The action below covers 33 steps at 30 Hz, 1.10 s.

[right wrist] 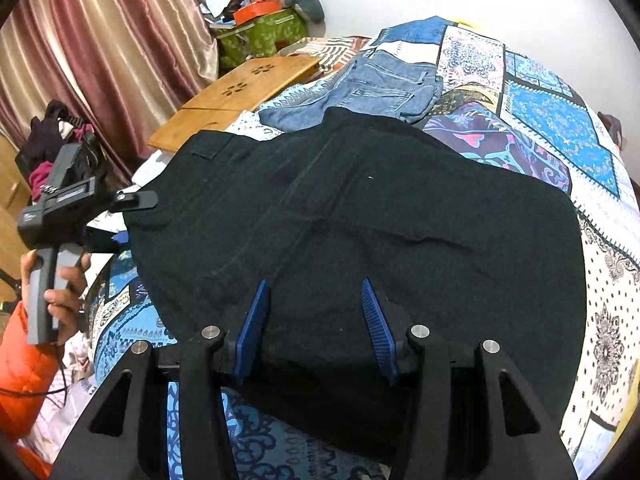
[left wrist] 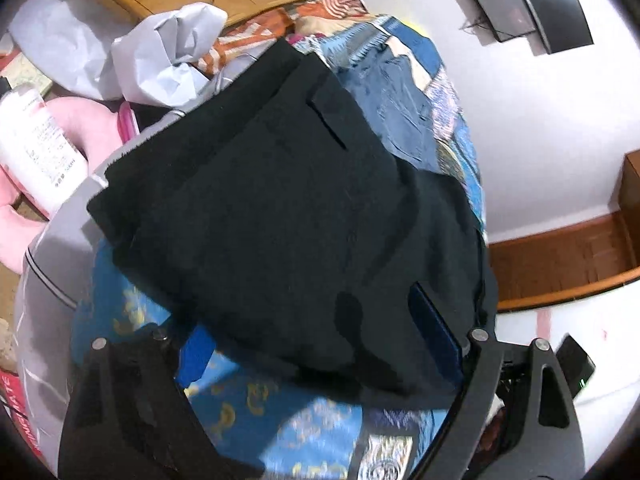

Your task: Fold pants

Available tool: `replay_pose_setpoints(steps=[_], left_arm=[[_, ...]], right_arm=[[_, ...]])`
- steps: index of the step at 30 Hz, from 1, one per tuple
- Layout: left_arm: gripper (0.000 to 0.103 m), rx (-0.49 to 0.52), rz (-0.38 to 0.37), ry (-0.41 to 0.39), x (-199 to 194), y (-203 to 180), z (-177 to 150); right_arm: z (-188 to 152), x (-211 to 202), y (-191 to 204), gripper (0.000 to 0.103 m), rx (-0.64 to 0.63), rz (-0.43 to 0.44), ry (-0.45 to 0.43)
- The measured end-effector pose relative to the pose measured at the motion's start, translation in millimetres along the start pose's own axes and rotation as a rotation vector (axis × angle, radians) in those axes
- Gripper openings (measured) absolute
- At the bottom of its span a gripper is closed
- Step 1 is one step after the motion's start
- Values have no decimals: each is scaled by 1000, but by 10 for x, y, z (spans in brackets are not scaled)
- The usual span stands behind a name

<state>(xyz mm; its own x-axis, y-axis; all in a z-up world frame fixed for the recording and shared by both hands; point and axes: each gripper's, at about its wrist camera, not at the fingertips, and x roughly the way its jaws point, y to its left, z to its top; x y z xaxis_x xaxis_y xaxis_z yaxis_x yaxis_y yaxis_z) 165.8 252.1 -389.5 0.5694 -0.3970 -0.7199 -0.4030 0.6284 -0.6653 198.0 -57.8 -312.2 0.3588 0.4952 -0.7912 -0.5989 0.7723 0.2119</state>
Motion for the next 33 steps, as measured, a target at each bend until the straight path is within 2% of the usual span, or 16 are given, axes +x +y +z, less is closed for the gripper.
replay_pose_setpoints(steps=[1, 3, 7, 9, 12, 16, 19, 25, 28, 33], left_arm=[[75, 2, 31, -13, 20, 1, 22], [34, 30, 161, -35, 77, -30, 71], [28, 83, 229, -68, 86, -110, 64], [24, 176, 297, -101, 33, -293, 11], [21, 319, 345, -170, -145, -653, -72], [20, 483, 321, -244, -358, -1245, -144], [20, 554, 274, -265, -443, -1626, -164], [19, 659, 205, -305, -489, -2289, -219], [18, 708, 167, -303, -444, -2596, -281], [16, 808, 78, -227, -216, -3100, -543]], right_arm=[[0, 1, -3, 45, 2, 3, -2], [-6, -2, -3, 45, 4, 6, -5], [-13, -19, -7, 45, 16, 15, -13], [-13, -51, -31, 45, 40, 28, -22], [-30, -161, -117, 45, 90, 41, -45], [-84, -399, -344, 45, 154, 12, -90], [-166, -612, -569, 45, 195, -40, -124], [-439, -907, -1021, 45, 257, -129, -138], [-578, -908, -1271, 45, 321, -137, -123], [-740, -746, -1431, 45, 374, -70, -100]])
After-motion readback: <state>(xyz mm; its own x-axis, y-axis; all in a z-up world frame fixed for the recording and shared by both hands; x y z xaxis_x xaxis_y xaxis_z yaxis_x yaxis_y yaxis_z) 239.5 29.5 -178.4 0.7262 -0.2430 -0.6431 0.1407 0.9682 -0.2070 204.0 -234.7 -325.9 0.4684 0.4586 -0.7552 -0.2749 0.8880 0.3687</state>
